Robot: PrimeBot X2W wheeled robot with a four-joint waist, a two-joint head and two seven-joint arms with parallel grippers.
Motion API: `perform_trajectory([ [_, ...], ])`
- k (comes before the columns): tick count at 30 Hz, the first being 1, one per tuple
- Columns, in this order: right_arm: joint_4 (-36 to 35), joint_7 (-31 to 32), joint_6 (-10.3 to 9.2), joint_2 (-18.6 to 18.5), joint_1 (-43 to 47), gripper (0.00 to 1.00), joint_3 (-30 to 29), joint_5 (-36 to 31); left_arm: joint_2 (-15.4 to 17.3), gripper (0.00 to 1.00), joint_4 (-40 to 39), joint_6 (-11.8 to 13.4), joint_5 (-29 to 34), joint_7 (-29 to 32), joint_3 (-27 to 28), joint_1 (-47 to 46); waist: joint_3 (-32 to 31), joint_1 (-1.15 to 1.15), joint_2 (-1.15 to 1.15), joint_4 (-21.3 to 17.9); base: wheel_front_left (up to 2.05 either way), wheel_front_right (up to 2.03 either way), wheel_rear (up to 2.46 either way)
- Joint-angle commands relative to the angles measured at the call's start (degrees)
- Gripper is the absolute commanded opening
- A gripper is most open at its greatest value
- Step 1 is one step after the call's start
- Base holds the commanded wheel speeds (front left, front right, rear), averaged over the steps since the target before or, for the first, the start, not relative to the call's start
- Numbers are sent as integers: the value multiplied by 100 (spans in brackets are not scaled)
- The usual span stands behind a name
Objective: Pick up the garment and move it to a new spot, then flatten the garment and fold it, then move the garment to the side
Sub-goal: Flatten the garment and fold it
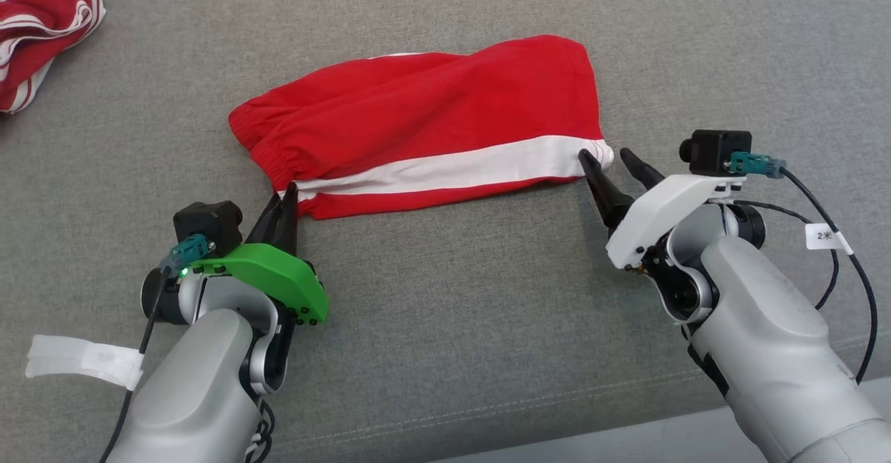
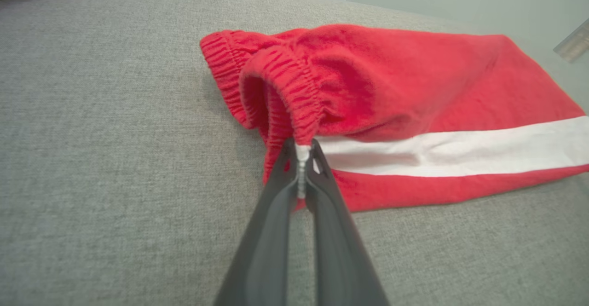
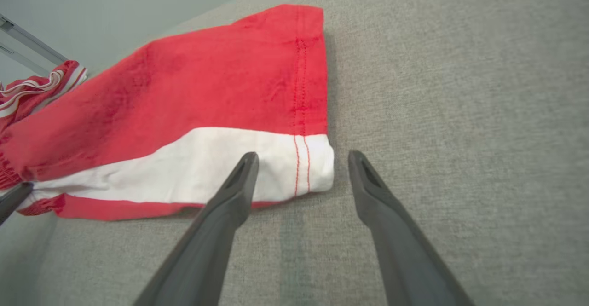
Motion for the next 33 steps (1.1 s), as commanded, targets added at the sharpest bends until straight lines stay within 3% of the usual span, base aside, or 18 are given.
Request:
perform_trajectory([
  [1, 117, 4, 0, -10, -96, 100, 91, 113, 6, 0, -6, 14, 20, 7, -14, -86, 56, 0, 0, 70, 0, 0, 0],
  [11, 746, -273, 0, -150, -545, 100, 1011, 685, 8, 0, 37, 6, 6, 4, -66, -130, 66, 0, 0, 127, 0, 0, 0],
  [12, 782, -310, 0, -162, -569, 89, 1103, 713, 12, 0, 41, 5, 0, 5, -69, -125, 60, 0, 0, 122, 0, 0, 0],
  [14, 830, -375, 0, -167, -612, 47, 1299, 784, 13, 0, 49, 2, -11, 5, -77, -111, 47, 0, 0, 114, 0, 0, 0],
  [17, 896, -506, 0, -232, -697, 23, 1583, 834, 10, 0, 64, -10, -34, 10, -86, -93, 18, 0, 0, 106, 0, 0, 0],
  [19, 948, -612, 0, -260, -744, 0, 1761, 871, 13, 0, 79, -12, -44, 12, -92, -71, -7, 0, 0, 101, 0, 0, 0],
  [27, 1027, -998, 0, -352, -864, 0, 2151, 1163, 18, 0, -25, -110, -196, -44, -14, 54, -164, 0, 0, 81, 0, 0, 0],
  [33, 709, -1188, 0, -553, -906, 0, 2272, 1601, 74, 0, -549, -406, -569, 134, 110, 244, -398, 0, 0, 40, 0, 0, 0],
])
